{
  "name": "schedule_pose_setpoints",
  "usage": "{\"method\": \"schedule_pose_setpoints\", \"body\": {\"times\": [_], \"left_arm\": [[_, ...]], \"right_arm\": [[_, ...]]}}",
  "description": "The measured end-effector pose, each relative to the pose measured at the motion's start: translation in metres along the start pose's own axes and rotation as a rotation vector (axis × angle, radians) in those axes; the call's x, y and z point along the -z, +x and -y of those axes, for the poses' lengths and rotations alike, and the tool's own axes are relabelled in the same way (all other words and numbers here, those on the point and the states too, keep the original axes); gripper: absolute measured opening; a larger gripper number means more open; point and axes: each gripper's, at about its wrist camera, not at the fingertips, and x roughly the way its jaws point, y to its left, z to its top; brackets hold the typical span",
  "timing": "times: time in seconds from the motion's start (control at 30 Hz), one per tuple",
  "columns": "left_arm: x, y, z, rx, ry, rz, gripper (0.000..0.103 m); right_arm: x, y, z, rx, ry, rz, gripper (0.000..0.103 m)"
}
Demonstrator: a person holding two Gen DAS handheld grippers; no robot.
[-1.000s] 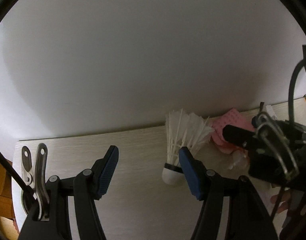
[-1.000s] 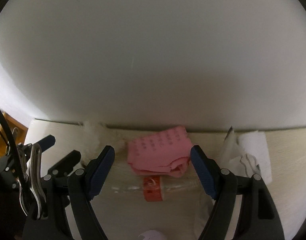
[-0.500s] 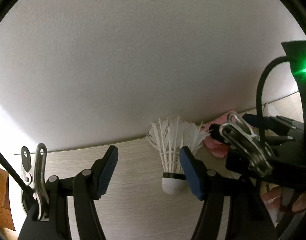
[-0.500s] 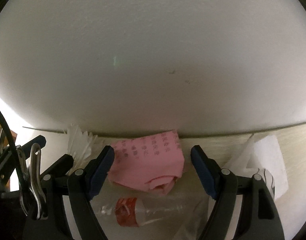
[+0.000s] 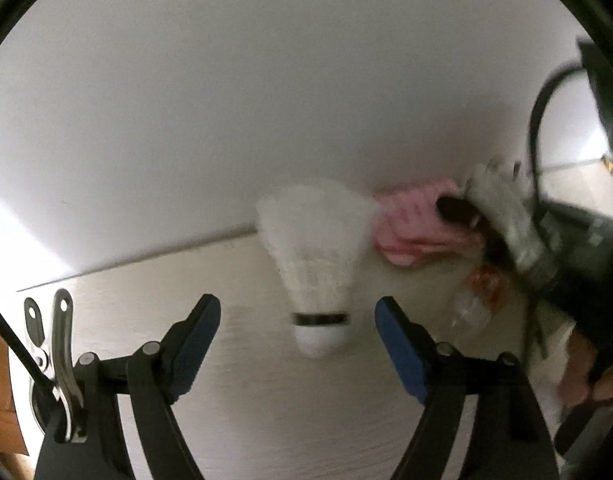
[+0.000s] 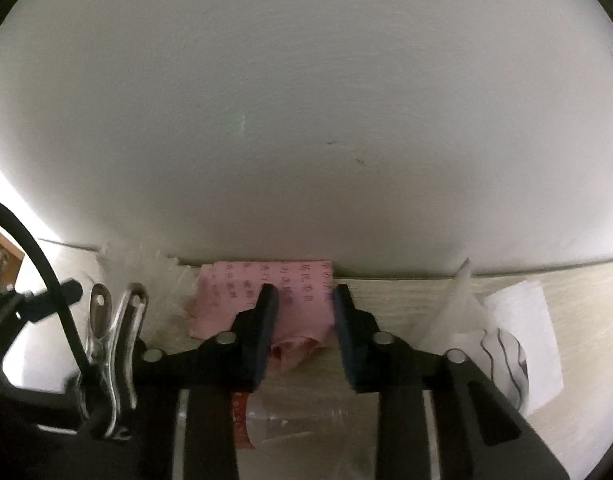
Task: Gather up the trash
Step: 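Grasp the white shuttlecock with the left tool while the right tool grasps the pink cloth, then carry the shuttlecock and pink cloth with both tools toward the red bucket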
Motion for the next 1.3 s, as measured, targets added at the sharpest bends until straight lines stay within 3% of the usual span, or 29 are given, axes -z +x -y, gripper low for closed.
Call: {"method": "schedule_pose_setpoints", "body": {"times": [0.07, 0.1, 0.23, 0.33, 0.53, 0.67, 0.8, 1.0, 1.3], "left_arm": [[0.002, 0.002, -0.002, 0.007, -0.002, -0.004, 0.079], [0.003, 0.002, -0.003, 0.012, -0.015, 0.002, 0.074], [0.002, -0.004, -0.022, 0.009, -0.072, 0.004, 0.028], [0.003, -0.006, -0.034, 0.039, -0.105, -0.002, 0.027], [0.014, -0.039, -0.066, 0.032, -0.136, 0.053, 0.026], [0.027, -0.064, -0.102, 0.028, -0.165, 0.053, 0.026], [0.023, -0.076, -0.115, 0.022, -0.186, 0.054, 0.026], [0.040, -0.115, -0.151, -0.056, -0.240, 0.119, 0.027], [0.099, -0.150, -0.210, -0.150, -0.463, 0.143, 0.027]], "right_arm": [[-0.002, -0.003, 0.005, -0.031, 0.034, 0.004, 0.008], [-0.004, -0.012, 0.026, -0.050, 0.052, 0.008, 0.008], [-0.007, -0.021, 0.035, -0.087, 0.066, 0.016, 0.006], [-0.010, -0.024, 0.036, -0.095, 0.056, 0.020, 0.006], [-0.001, -0.060, 0.058, -0.133, 0.043, 0.035, 0.005], [-0.010, -0.078, 0.051, -0.162, 0.012, 0.050, 0.003], [-0.012, -0.097, 0.043, -0.175, -0.042, 0.065, 0.003], [-0.013, -0.139, 0.037, -0.190, -0.089, 0.115, 0.002], [-0.011, -0.182, 0.014, -0.242, -0.158, 0.197, 0.002]]}}
